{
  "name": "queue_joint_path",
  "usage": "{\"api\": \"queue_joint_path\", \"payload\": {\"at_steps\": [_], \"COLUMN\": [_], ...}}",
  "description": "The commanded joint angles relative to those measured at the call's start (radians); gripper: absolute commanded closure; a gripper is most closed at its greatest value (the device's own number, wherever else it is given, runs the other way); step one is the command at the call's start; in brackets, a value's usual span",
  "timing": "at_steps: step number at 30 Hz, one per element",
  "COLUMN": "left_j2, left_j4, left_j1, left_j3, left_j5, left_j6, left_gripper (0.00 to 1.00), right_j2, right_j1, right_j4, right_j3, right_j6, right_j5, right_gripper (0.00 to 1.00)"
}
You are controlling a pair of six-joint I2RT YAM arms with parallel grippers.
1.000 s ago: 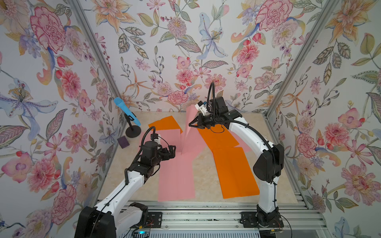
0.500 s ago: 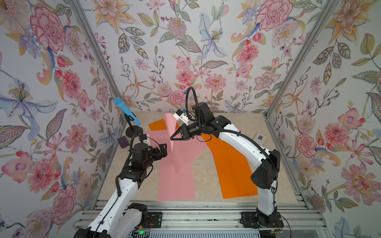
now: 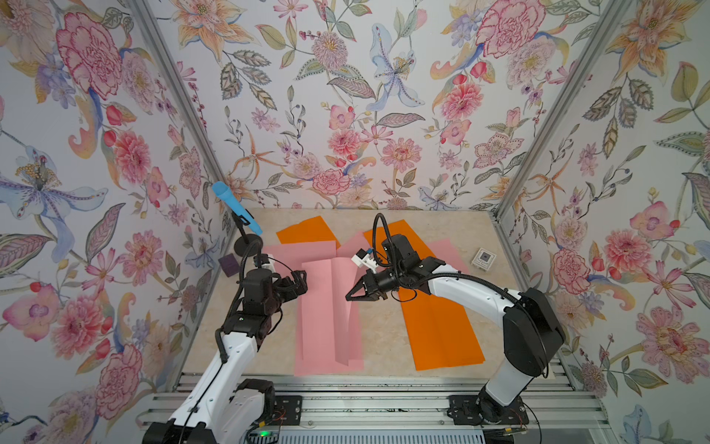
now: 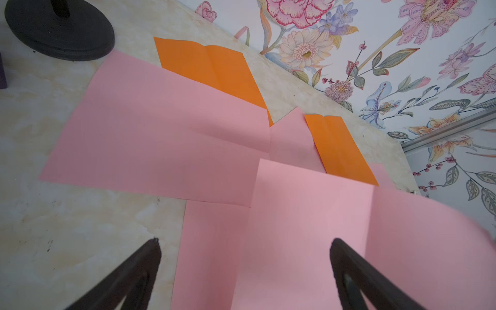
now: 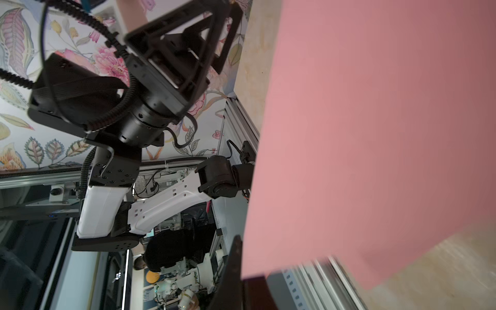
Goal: Sort the scattered colored papers by color
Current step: Place the colored paper.
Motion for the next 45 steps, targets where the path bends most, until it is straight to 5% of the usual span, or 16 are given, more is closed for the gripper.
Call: {"api": "queue_joint_path", "payload": {"at_steps": [1,14,28,31,34,37,45], "left_j2": [0.008,-0.036,-0.041,-0.03,-0.015,-0.016,-0.009], "left_j4": [0.032,0.033,0.043,0.049,0.049,0.043,0.041], "left_j1": [0.009,-0.078,-0.098,-0.103,-0.112,-0.114,-0.113], "left_j3": [-0.021,-0.135,-0.171,-0.175,-0.184,-0.206,-0.279], "left_j5": [0.035,0.033,0.03,0.031,0.024,0.0,-0.095], "left_j6": [-0.026,-0.079,-0.089,-0.09,-0.092,-0.104,-0.17], "left_gripper": [0.0,0.0,0.0,0.0,0.0,0.0,0.0], "right_j2": [0.036,0.28,0.419,0.433,0.428,0.397,0.288], "right_j1": [0.017,0.0,-0.071,-0.071,-0.071,-0.099,-0.085], "right_j4": [0.226,0.245,-0.133,-0.187,-0.262,-0.318,-0.398], "right_j3": [-0.097,-0.053,0.144,0.17,0.204,0.217,0.16], "right_j6": [0.107,-0.02,-0.29,-0.331,-0.377,-0.398,-0.37], "right_j5": [-0.065,-0.103,-0.092,-0.072,-0.025,0.062,0.494], "right_gripper": [1.0,1.0,0.95,0.86,0.54,0.35,0.21]}}
